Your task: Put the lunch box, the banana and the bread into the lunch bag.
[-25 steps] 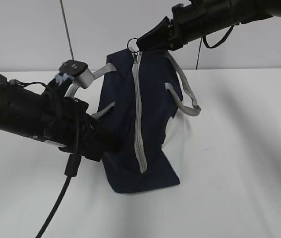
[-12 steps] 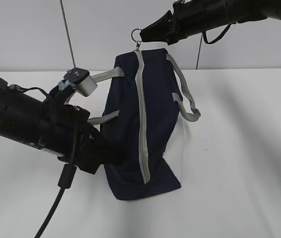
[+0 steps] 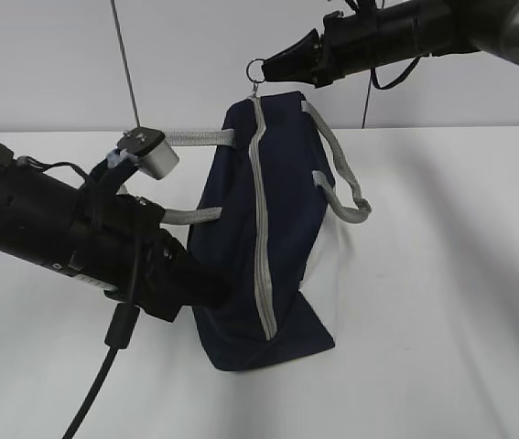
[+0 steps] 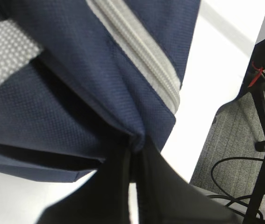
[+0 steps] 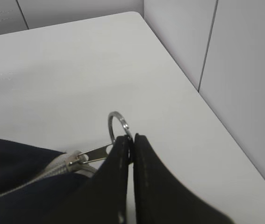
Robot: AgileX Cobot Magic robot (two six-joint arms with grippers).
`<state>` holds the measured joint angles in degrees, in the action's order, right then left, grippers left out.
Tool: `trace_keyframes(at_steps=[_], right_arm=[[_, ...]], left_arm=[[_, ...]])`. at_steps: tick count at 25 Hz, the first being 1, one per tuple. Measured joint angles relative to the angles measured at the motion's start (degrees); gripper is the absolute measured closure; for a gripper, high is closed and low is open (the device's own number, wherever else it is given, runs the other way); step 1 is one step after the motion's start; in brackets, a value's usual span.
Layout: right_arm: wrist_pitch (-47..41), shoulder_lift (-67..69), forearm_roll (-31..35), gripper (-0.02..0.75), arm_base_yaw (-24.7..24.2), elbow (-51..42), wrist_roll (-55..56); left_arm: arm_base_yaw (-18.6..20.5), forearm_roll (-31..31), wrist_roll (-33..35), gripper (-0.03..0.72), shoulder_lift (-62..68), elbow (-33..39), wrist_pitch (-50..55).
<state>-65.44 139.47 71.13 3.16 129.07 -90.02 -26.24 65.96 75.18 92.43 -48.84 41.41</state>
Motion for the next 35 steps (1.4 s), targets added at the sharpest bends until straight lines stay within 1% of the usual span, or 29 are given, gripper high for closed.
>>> trace_keyframes(at_steps=[4,6,8,10,13,14,16,19,21,23,26,29,35], right_arm=[[-3.01,0.12,1.49,0.738,-0.27,0.36,0.11],[-4.26,0.12,2.33,0.738,-0.36,0.34,0.21],[-4.27,0.12,2.57,0.738,-0.5,0.38,0.46],[-4.27,0.12,2.57,0.738,-0.63,0.38,0.59],[-4.27,0.12,2.57,0.738,-0.78,0.38,0.8],[-4.27,0.12,2.57,0.738,-0.77,0.38,0.8],[-4.27,0.12,2.57,0.738,-0.77,0.38,0.8],[-4.27,0.12,2.57,0.738,-0.77,0.38,0.96],[-4.27,0.12,2.57,0.738,-0.77,0.38,1.28],[-4.27,0.12,2.57,0.738,-0.77,0.38,1.25],[-4.27,0.12,2.57,0.738,-0.77,0.38,1.25],[-4.27,0.12,2.57,0.738,-0.77,0.38,1.39],[-4.27,0.12,2.57,0.738,-0.77,0.38,1.45]], left_arm=[[0.11,1.38,-1.92,0.683,0.0,-0.06,1.9],[0.11,2.34,-3.35,0.649,-0.19,-0.34,2.78],[0.05,2.39,-5.31,0.561,-1.03,-1.01,3.2],[0.13,2.06,-7.82,0.414,-1.95,-2.2,3.2],[1.51,1.73,-13.11,0.224,-3.59,-4.41,3.38],[2.19,1.73,-14.55,0.184,-4.28,-5.2,3.27],[3.54,1.18,-17.28,0.148,-5.65,-6.4,1.11],[5.68,-2.28,-25.94,0.133,-6.6,-8.79,-4.43],[7.02,-5.81,-32.66,0.134,-6.07,-11.4,-5.46],[7.52,-9.34,-40.44,0.155,-4.52,-14.33,-4.89],[7.6,-14.13,-48.46,0.193,-0.92,-18.82,-3.15],[7.64,-15.91,-53.43,0.218,2.99,-23.5,-2.63],[7.64,-16.13,-58.13,0.237,10.28,-32.64,-2.35]])
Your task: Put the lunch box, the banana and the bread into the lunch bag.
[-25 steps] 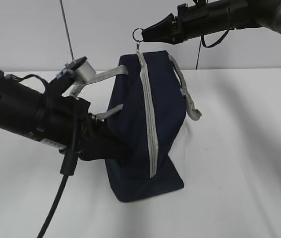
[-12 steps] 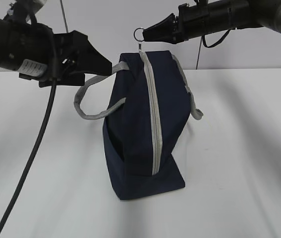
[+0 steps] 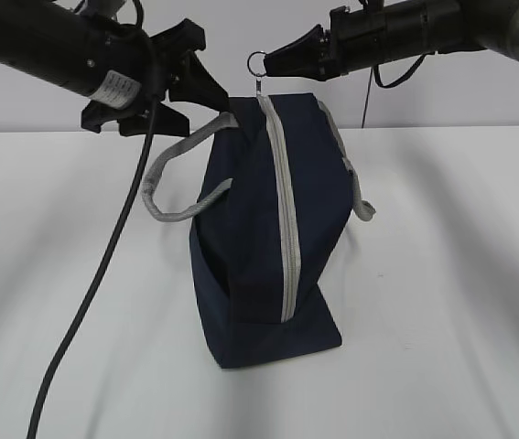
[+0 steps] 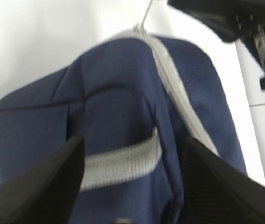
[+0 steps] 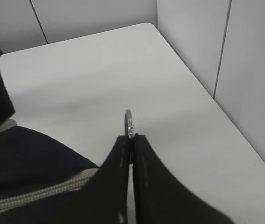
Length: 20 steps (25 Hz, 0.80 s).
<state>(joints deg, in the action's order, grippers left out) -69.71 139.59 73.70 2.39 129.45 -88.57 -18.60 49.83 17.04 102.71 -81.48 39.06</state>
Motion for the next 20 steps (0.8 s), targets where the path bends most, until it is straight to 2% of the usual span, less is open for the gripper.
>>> trace_keyframes(at_steps=[3,9,11,14,15,20], right_arm=[[0.0,0.0,0.0,0.738,0.0,0.0,0.0],[0.0,0.0,-0.11,0.738,0.0,0.0,0.0],[0.0,0.0,-0.23,0.738,0.0,0.0,0.0],[0.0,0.6,-0.23,0.738,0.0,0.0,0.0],[0.0,0.83,-0.23,0.738,0.0,0.09,-0.47],[0.11,1.94,-1.67,0.738,-0.17,0.09,-3.8]], left_arm=[[0.0,-0.55,-2.09,0.272,3.37,-4.38,0.14],[0.0,-6.53,-9.46,0.345,9.13,-11.83,4.46],[0.0,-6.92,-10.19,0.428,10.23,-13.39,5.46],[0.0,-7.32,-9.91,0.624,10.72,-15.14,6.15],[0.0,-7.53,-9.21,0.656,10.77,-15.76,6.32],[-0.06,-7.92,-7.0,0.674,11.04,-17.77,7.29]])
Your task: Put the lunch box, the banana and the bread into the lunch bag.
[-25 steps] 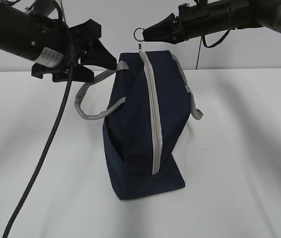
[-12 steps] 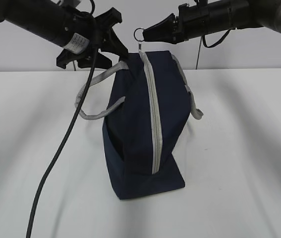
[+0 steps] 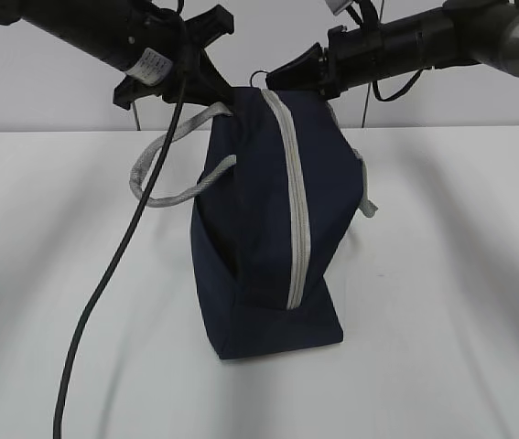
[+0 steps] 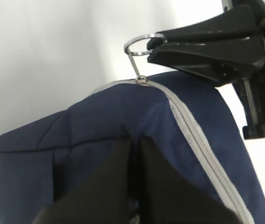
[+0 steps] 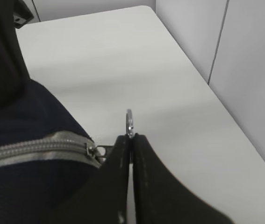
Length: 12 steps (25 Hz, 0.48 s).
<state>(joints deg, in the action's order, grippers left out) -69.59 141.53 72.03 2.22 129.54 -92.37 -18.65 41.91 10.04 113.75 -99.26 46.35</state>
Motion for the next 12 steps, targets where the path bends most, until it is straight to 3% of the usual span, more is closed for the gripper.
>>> trace_keyframes(at_steps=[12], right_arm=[[-0.32,0.0,-0.78,0.738,-1.89,0.0,-9.31]], left_arm=[[-0.04,-1.94,1.45,0.676,0.27,-0.43,1.67]])
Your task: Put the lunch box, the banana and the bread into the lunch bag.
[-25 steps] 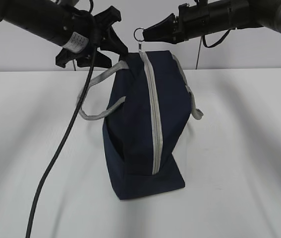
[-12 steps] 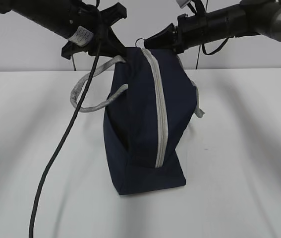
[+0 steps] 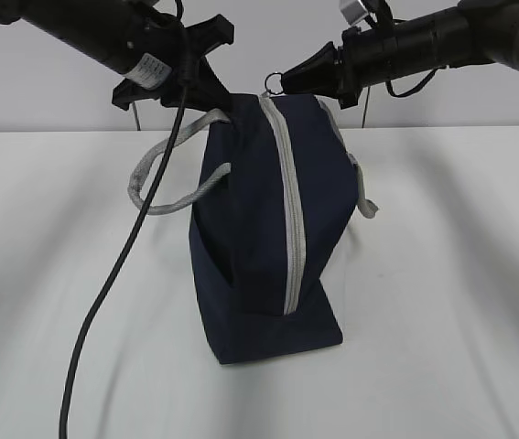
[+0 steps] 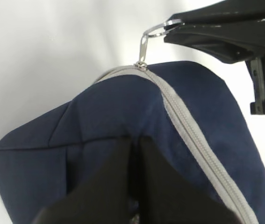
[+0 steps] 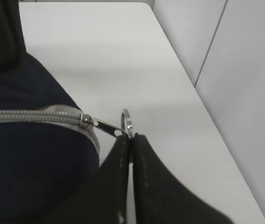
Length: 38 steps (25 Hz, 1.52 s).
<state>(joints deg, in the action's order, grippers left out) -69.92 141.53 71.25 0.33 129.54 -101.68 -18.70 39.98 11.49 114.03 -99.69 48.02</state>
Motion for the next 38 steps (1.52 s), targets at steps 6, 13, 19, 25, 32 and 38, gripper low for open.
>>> trace_keyframes(at_steps=[6,13,19,25,32,38], right_arm=[[-0.01,1.1,0.69,0.738,0.0,0.0,-4.34],[-0.11,3.71,7.01,0.738,0.0,0.0,-5.16],[-0.22,5.0,7.87,0.738,0.0,0.0,-5.14],[-0.22,5.0,8.82,0.738,-0.08,0.0,-4.72],[-0.22,5.0,9.33,0.738,-0.08,0.0,-4.38],[-0.22,5.12,9.94,0.738,-0.08,0.0,-4.38]], left_arm=[[-0.36,-0.2,2.5,0.676,0.0,-0.05,0.65],[-1.56,-0.51,4.38,0.676,0.0,-0.05,0.41],[-2.21,-0.65,5.24,0.676,0.0,-0.05,0.24],[-2.24,-0.79,5.29,0.676,0.0,-0.05,0.24],[-2.24,-0.78,5.55,0.676,0.0,-0.16,0.24],[-2.24,-1.15,8.47,0.677,0.06,-1.86,1.41]])
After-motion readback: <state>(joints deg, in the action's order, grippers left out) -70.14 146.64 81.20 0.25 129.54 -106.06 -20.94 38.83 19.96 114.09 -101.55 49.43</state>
